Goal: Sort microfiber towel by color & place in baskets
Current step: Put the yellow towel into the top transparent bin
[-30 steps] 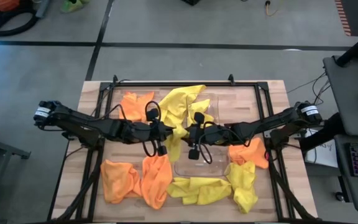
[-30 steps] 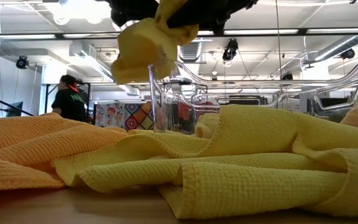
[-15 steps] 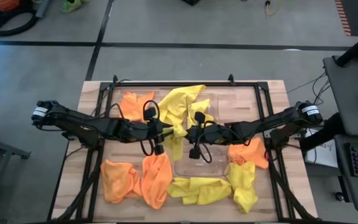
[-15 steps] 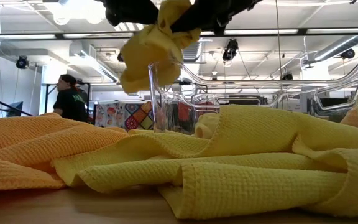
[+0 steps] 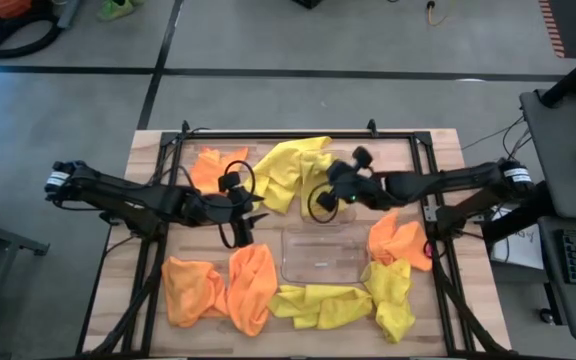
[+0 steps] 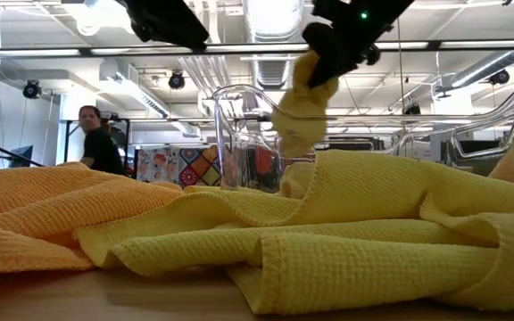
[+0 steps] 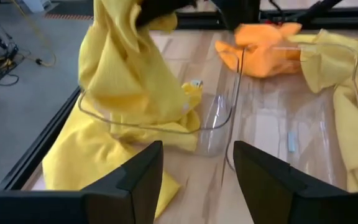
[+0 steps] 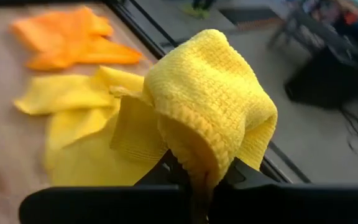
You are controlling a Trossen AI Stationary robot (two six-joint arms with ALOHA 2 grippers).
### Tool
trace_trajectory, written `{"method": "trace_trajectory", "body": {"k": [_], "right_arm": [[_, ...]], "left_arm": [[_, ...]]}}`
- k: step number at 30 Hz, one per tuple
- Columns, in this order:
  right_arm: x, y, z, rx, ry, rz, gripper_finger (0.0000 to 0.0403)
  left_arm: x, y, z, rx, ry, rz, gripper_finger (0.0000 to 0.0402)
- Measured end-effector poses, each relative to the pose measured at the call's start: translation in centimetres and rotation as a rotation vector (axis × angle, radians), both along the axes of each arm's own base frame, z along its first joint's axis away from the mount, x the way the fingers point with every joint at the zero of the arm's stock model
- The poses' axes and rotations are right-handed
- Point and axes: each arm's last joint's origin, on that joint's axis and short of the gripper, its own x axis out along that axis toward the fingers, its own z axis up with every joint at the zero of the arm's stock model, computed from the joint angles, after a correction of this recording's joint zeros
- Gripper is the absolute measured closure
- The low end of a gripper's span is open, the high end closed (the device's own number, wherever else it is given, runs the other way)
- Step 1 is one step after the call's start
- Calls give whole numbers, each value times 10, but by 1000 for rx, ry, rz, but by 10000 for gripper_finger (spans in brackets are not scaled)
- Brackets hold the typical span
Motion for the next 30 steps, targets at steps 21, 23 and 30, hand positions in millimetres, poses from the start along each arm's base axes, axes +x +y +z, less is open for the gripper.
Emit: {"method": "trace_trajectory", "body": {"k": [21, 23, 30], "right_arm": [[-22, -13, -14, 148, 138, -133, 390], [-18, -14, -20, 149, 155, -134, 390], [-7, -14, -36, 156, 204, -132, 390]], "left_arm": [[-8, 2, -2, 40, 76, -15, 222], [-9, 2, -3, 42, 85, -15, 222], [-10, 2, -5, 46, 107, -14, 222]]}}
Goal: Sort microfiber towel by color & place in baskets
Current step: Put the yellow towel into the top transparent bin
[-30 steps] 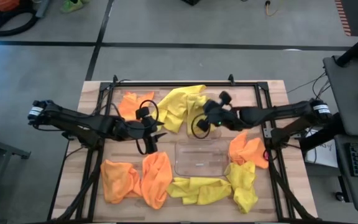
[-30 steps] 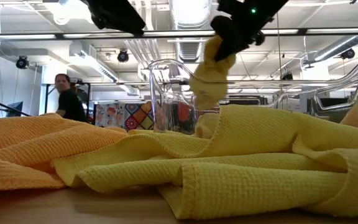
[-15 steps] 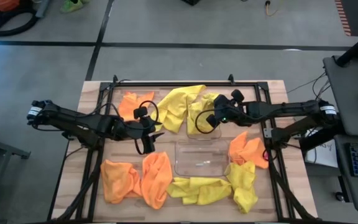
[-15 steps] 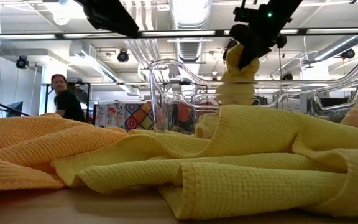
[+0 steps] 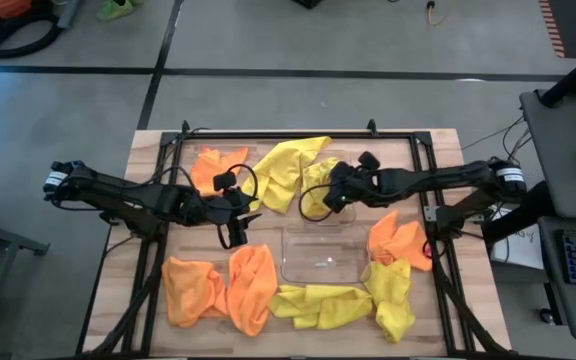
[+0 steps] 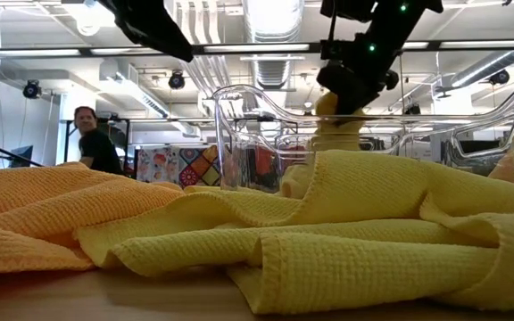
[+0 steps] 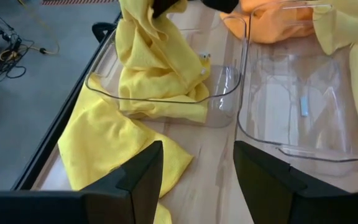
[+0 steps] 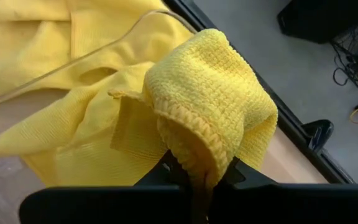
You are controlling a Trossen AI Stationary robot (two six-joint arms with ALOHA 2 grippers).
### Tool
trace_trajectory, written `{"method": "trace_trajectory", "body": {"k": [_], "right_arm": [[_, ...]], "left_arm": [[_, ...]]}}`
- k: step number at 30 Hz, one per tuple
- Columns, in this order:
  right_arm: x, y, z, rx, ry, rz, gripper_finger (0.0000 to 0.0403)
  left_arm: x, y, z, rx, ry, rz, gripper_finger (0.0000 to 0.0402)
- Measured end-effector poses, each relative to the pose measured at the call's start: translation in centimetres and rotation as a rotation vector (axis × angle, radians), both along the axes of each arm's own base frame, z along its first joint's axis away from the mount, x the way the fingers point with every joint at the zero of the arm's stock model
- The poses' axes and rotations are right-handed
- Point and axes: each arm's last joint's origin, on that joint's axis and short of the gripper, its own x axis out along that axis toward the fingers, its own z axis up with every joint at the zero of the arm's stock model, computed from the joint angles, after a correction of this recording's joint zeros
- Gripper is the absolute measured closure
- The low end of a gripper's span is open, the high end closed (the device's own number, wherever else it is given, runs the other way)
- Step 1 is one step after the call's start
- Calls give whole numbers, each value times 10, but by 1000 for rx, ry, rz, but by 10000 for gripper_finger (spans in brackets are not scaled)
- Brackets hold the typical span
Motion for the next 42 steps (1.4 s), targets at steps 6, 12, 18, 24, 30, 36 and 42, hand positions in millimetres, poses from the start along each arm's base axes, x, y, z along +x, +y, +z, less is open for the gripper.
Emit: {"method": "trace_trajectory", "body": {"k": [6, 12, 18, 24, 30, 36, 42], "right_arm": [[3, 0, -4, 6, 7, -2, 390], [5, 0, -3, 10, -19, 1, 390], [8, 0, -2, 29, -52, 13, 390], [8, 0, -2, 31, -57, 9, 390], [8, 0, -2, 32, -66, 9, 390], [11, 1, -1, 50, -93, 21, 390], [12, 0, 0, 50, -111, 19, 390]], "left_arm": [[0, 0, 0, 1, 6, 0, 222], [-2, 0, -2, -9, 20, 10, 222], [-3, 1, -3, -25, 32, 27, 222], [-4, 1, -4, -42, 38, 43, 222], [-5, 1, -5, -51, 46, 53, 222], [-5, 1, -6, -62, 47, 63, 222], [-6, 1, -7, -72, 52, 74, 222]]}}
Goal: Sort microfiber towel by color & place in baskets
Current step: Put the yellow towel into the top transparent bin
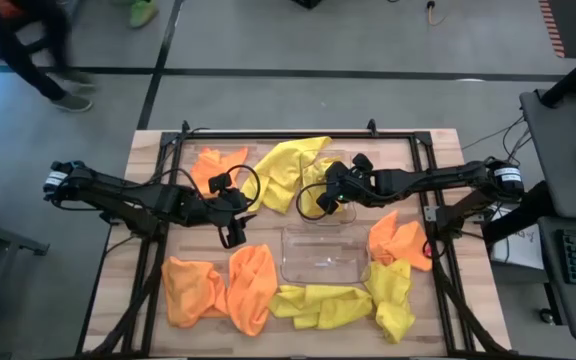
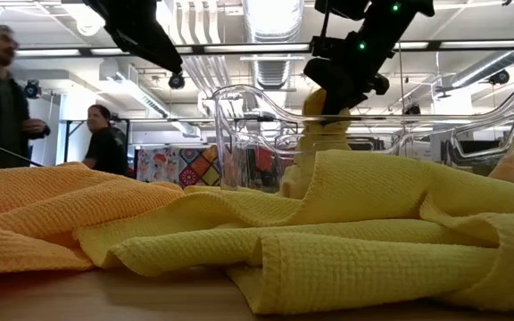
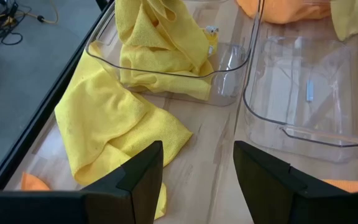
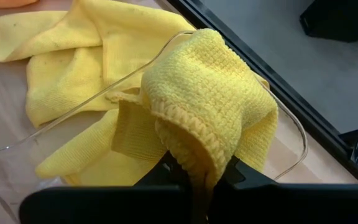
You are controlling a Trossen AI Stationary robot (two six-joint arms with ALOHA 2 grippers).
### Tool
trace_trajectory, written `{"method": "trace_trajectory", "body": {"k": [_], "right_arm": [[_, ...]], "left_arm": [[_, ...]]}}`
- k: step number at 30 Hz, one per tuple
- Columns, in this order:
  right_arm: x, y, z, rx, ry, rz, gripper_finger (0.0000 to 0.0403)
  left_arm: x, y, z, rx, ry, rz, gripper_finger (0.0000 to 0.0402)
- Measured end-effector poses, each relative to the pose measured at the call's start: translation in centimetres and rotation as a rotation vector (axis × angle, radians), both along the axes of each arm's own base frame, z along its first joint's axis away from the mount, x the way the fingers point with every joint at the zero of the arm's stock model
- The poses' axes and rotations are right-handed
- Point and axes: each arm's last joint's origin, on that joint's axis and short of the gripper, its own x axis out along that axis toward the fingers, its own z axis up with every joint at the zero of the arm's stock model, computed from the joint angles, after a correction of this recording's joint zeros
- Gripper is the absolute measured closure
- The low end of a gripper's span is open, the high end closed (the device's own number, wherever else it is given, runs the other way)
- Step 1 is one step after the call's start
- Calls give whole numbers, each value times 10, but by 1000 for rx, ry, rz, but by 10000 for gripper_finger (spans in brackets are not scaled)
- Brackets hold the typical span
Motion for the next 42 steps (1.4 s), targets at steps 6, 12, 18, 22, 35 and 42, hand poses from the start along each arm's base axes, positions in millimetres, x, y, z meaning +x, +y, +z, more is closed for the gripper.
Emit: {"method": "trace_trajectory", "body": {"k": [6, 12, 18, 22, 35, 42], "right_arm": [[0, 0, 0, 9, -12, -13, 390], [0, 0, 0, 12, -15, -17, 390], [0, 0, 0, 14, -15, -16, 390], [1, 1, -1, 64, -28, 0, 390], [2, 6, -3, 216, -46, 79, 390], [7, 6, -14, 275, -16, 88, 390]], "left_arm": [[-1, 0, -1, -1, 7, 2, 222], [-3, 1, -3, -27, 31, 31, 222], [-9, 2, -8, -64, 87, 88, 222], [-12, 1, -10, -78, 105, 109, 222], [-15, -6, -16, -98, 118, 106, 222], [-19, -7, -31, -114, 150, 135, 222]]}}
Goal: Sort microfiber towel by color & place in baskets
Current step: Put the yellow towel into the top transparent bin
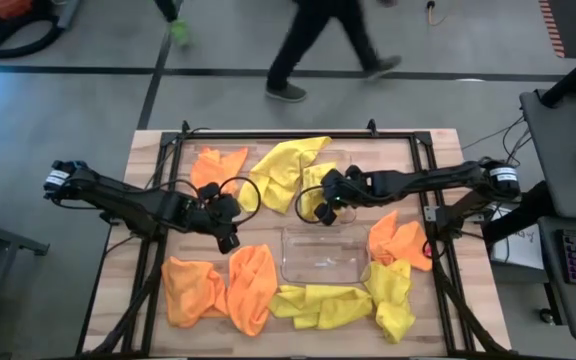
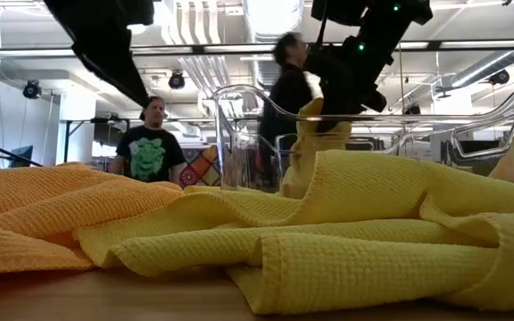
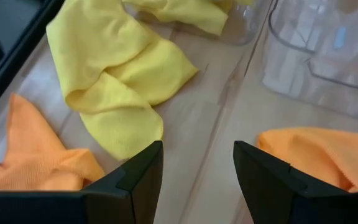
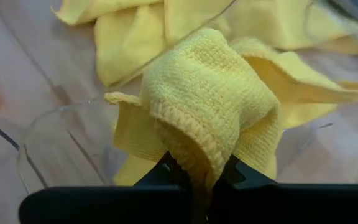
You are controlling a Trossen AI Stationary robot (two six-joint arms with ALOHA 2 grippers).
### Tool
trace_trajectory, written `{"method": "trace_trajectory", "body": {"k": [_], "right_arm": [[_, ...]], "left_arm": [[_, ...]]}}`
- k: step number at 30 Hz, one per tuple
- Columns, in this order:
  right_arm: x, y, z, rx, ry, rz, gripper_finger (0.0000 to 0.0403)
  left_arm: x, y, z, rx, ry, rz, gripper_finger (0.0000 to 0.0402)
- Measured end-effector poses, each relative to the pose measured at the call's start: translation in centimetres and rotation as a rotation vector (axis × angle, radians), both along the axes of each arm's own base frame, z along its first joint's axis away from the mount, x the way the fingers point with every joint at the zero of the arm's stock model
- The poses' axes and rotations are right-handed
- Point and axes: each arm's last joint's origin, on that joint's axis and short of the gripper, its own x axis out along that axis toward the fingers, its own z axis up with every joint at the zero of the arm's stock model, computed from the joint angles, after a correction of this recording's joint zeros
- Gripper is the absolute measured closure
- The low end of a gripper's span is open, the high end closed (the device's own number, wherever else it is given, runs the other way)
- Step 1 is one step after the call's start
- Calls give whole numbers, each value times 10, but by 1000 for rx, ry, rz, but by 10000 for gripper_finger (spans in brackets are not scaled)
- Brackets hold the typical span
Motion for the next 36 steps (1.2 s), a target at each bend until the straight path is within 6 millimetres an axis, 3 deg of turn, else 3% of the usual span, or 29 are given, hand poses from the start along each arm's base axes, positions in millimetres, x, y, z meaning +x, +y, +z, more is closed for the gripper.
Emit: {"method": "trace_trajectory", "body": {"k": [10, 17, 25, 36], "right_arm": [[14, -2, -34, 17, 98, -23, 383], [17, -2, -36, 16, 81, -23, 296], [9, -2, -12, 13, -1, -22, 217], [-15, 0, 36, -33, -150, 26, 207]], "left_arm": [[-3, -2, -8, -21, 8, 25, 222], [-3, -4, -8, -23, 8, 23, 222], [-3, -4, -8, -23, 8, 23, 222], [-3, -4, -8, -23, 8, 23, 222]]}}
